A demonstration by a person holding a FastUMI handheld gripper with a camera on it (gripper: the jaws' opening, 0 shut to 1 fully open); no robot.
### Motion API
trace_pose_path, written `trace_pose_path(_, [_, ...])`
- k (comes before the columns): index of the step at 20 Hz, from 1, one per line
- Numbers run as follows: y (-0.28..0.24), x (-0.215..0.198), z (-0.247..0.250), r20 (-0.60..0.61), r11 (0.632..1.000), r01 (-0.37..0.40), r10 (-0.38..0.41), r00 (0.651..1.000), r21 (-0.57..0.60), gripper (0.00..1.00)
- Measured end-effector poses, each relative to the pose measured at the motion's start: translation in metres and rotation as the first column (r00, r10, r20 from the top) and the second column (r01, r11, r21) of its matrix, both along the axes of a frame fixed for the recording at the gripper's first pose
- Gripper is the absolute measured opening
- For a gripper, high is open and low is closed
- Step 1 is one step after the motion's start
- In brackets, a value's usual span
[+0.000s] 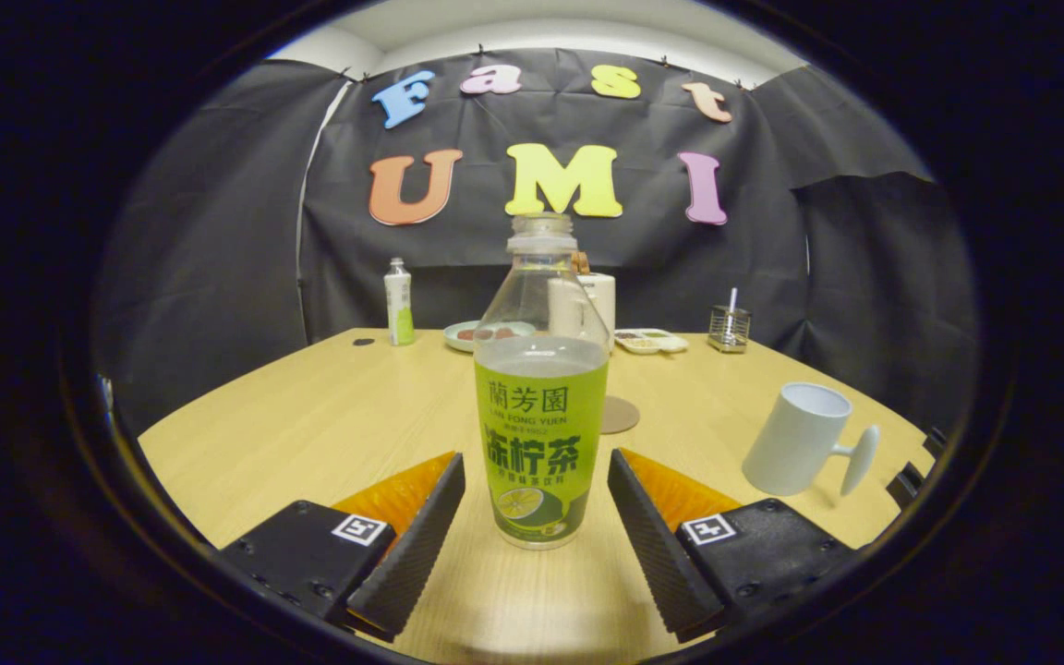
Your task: Take the bottle from table, then pour the juice into the cup, finally place the bottle on the coaster
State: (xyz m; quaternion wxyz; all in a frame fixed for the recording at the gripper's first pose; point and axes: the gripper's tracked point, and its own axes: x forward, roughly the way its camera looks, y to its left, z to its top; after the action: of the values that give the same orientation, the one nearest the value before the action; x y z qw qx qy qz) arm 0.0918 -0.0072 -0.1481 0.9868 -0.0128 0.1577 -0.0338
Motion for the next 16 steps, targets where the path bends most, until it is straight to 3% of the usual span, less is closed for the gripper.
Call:
trace_pose_path(6, [0.003, 0.014, -0.003, -0.028, 1.0, 0.006, -0.006, 1.0, 0.0, 1.0])
trace_pose_path(13, [0.0, 0.017, 0.0, -0.034, 0.999, 0.026, -0.025, 0.999, 0.044, 0.84])
trace_pose_path(16, [-0.001, 0.018, 0.001, -0.052, 0.998, 0.03, -0.026, 0.998, 0.061, 0.82])
